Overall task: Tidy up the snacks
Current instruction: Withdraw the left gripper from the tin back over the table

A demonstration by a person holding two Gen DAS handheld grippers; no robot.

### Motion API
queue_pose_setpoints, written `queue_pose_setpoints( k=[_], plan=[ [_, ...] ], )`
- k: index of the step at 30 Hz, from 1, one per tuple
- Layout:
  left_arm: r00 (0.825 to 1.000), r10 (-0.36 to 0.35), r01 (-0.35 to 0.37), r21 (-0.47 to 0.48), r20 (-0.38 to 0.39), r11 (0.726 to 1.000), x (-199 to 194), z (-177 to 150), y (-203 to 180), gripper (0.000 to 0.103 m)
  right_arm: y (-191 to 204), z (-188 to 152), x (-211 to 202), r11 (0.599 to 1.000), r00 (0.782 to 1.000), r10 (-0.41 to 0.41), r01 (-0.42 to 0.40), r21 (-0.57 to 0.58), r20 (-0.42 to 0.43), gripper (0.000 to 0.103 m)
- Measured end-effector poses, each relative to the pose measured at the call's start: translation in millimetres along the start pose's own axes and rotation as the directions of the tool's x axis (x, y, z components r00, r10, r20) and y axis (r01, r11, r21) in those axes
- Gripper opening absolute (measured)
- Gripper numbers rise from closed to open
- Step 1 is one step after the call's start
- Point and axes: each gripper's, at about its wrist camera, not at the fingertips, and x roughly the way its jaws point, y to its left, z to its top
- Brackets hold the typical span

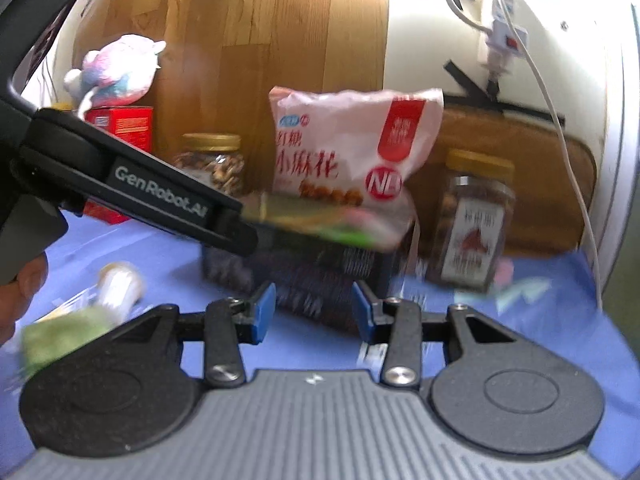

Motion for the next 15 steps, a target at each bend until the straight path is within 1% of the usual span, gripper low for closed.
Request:
queue_pose_setpoints(
  k=[3,9,11,13,15],
  plan=[
    [1.000,0.023,-0.023,0.009,-0.008,1.000,-21,-21,-3,0.073,8,-15,-24,0.999,0.999,0.032,-0.030,0.042,-0.029,0.045],
    [0.998,0.054,-0.053,0.028,-0.022,0.998,-48,-54,-8,0.074,24,-35,-68,0.991,0.996,0.080,-0.075,0.110,-0.040,0.046],
    [0.998,0.067,-0.066,0.034,-0.022,0.997,-57,-63,-9,0.074,29,-41,-80,0.988,0.995,0.091,-0.085,0.133,-0.040,0.048],
    [0.997,0.081,-0.080,0.040,-0.019,0.996,-63,-72,-10,0.074,33,-48,-90,0.984,0.994,0.101,-0.093,0.153,-0.045,0.052],
    [0.996,0.090,-0.089,0.041,-0.020,0.995,-68,-79,-9,0.074,38,-54,-98,0.982,0.993,0.105,-0.095,0.164,-0.053,0.052]
  ],
)
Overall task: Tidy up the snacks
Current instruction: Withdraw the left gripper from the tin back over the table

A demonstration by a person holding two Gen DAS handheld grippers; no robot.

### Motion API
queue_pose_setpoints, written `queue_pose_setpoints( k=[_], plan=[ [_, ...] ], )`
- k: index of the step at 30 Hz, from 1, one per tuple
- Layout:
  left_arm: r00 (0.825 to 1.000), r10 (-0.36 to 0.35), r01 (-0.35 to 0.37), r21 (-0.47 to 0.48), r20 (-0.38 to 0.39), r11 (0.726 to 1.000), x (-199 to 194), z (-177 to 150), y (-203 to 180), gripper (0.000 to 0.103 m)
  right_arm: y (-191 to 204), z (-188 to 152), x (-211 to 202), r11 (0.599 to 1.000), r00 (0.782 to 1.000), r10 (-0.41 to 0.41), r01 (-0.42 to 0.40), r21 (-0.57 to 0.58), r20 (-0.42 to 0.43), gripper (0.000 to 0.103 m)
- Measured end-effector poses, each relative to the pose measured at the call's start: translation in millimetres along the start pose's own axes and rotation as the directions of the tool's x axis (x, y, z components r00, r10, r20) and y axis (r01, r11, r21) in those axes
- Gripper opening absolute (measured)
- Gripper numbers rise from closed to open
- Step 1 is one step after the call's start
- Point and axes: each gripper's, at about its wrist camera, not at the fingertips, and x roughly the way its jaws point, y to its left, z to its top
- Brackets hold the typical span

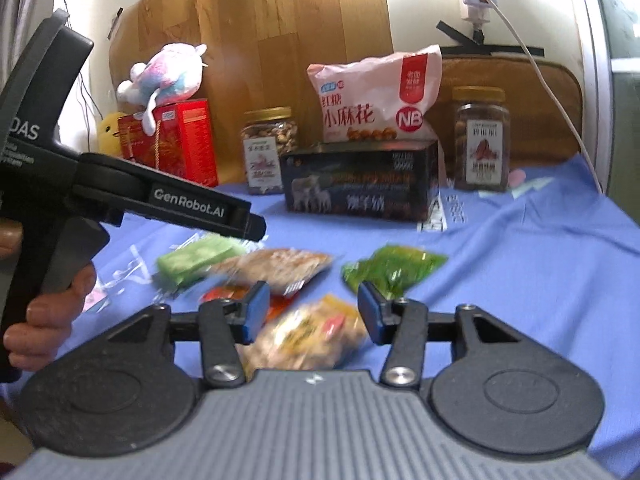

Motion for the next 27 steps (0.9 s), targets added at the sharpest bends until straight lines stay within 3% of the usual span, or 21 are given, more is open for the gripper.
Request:
queue_pose_setpoints(
  k=[14,18,27],
  plan=[
    [0.995,0.094,-0.096,-0.045,-0.042,0.994,4,-44,24,0.074,12,-36,-10,1.000,0.997,-0.025,0.026,0.014,-0.076,0.054],
    [0.994,0.094,-0.099,-0.088,-0.059,0.991,9,-53,38,0.075,16,-38,-10,0.999,0.997,-0.040,0.039,-0.012,-0.065,0.055],
    [0.997,0.071,-0.073,-0.074,-0.026,0.995,10,-57,42,0.081,21,-39,-2,0.996,0.996,-0.075,0.072,-0.061,-0.049,0.056]
  ],
)
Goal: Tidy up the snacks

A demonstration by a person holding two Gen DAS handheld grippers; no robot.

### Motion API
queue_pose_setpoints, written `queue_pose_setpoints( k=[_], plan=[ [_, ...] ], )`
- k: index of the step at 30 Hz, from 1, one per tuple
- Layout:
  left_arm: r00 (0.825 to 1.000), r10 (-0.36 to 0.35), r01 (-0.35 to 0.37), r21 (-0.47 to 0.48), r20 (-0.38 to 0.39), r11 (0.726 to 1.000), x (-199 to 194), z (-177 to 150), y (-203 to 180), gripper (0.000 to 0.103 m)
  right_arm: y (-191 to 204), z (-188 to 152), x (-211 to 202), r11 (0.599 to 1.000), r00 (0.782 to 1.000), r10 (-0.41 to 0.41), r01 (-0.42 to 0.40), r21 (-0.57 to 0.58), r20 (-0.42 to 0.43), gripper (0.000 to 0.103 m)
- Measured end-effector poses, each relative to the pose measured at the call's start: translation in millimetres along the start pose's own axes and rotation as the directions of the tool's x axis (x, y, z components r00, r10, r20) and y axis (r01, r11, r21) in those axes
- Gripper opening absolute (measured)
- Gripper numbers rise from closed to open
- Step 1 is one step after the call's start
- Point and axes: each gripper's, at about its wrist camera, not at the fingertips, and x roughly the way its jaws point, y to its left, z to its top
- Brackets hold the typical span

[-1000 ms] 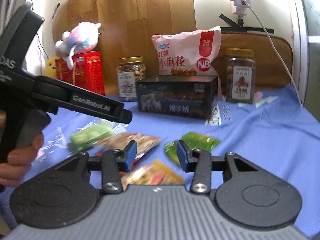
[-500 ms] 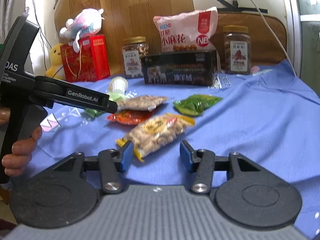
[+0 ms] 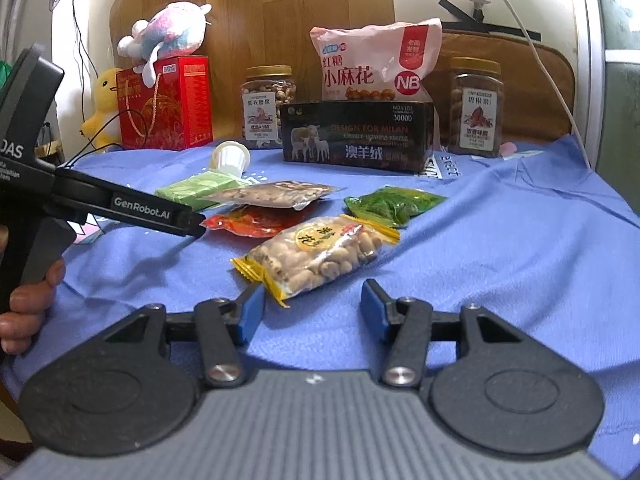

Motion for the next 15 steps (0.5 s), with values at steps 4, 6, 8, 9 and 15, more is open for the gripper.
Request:
queue_pose_setpoints(
  k=[4,6,8,9,15],
  plan=[
    [1.000,-0.003,0.003,0.024,-0.010,1.000,2,0,-4,0.090,-1,0,2,1.000,1.000,-0.003,0.003,-0.002,0.010,0.058],
    [1.000,0.005,-0.004,0.038,-0.014,0.999,3,-1,-6,0.091,-1,0,2,1.000,1.000,-0.005,0.005,-0.001,0.013,0.059],
    [1.000,0.009,-0.008,0.041,-0.014,0.999,4,-1,-7,0.091,-1,1,2,1.000,1.000,-0.005,0.005,0.004,0.015,0.060],
    [1.000,0.009,-0.008,0.042,-0.015,0.999,4,-1,-7,0.091,-2,0,2,1.000,1.000,-0.004,0.004,0.009,0.016,0.060],
    [0.999,0.022,-0.021,0.036,-0.023,0.999,6,0,-6,0.096,-5,11,12,0.999,0.999,-0.041,0.041,0.036,0.002,0.061]
  ],
)
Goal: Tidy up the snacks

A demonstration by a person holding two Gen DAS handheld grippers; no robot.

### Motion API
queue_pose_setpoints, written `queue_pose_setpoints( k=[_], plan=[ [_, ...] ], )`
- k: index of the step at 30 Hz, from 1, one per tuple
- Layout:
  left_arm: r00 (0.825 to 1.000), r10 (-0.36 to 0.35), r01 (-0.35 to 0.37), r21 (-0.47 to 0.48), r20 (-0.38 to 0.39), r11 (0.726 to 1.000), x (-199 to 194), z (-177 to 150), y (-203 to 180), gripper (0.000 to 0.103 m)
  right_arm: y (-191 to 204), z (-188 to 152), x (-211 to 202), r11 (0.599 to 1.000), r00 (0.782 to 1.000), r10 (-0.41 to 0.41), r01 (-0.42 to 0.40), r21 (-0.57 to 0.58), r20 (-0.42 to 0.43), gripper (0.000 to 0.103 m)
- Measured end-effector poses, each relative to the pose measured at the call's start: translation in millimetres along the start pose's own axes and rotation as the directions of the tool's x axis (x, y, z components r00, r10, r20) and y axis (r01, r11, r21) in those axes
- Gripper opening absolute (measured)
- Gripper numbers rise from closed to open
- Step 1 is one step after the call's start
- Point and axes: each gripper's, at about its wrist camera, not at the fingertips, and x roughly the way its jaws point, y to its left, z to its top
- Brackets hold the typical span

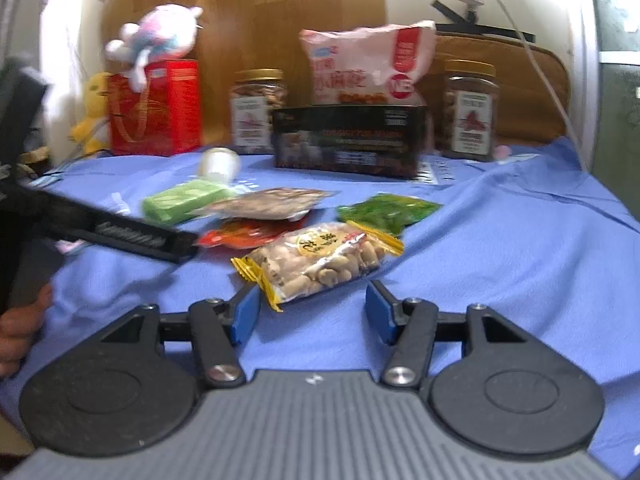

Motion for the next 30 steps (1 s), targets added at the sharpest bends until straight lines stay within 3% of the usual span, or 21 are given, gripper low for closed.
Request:
queue_pose_setpoints(
  k=[2,7,11,14,22,24,26,30],
  plan=[
    [1.000,0.002,-0.002,-0.001,-0.002,1.000,0,0,0,0.097,-8,4,1,0.998,1.000,0.013,-0.013,0.069,-0.003,0.061],
    [1.000,0.008,-0.008,-0.007,-0.010,1.000,2,1,2,0.100,-10,3,-3,0.996,1.000,0.015,-0.015,0.093,0.000,0.063],
    [1.000,0.008,-0.008,-0.008,-0.013,1.000,3,1,2,0.101,-5,2,-5,0.995,0.999,0.042,-0.041,0.092,-0.006,0.084],
    [1.000,0.008,-0.008,-0.009,-0.012,1.000,3,1,2,0.102,-3,8,-3,0.994,0.999,0.043,-0.043,0.104,-0.003,0.091],
    [1.000,0.003,-0.003,-0.008,-0.012,1.000,3,0,3,0.103,-8,19,19,0.987,0.998,0.015,-0.004,0.160,-0.063,0.092],
    [1.000,-0.001,0.000,-0.008,-0.012,1.000,3,0,3,0.103,-6,19,20,0.991,0.998,0.005,0.004,0.132,-0.065,0.088],
    [1.000,-0.003,0.003,-0.009,-0.012,1.000,3,-1,3,0.103,-5,18,19,0.996,0.998,0.008,-0.002,0.095,-0.067,0.067],
    [1.000,-0.004,0.003,-0.010,-0.012,1.000,2,-1,3,0.103,-9,17,13,0.996,0.996,0.047,-0.042,0.073,-0.071,0.051]
  ],
)
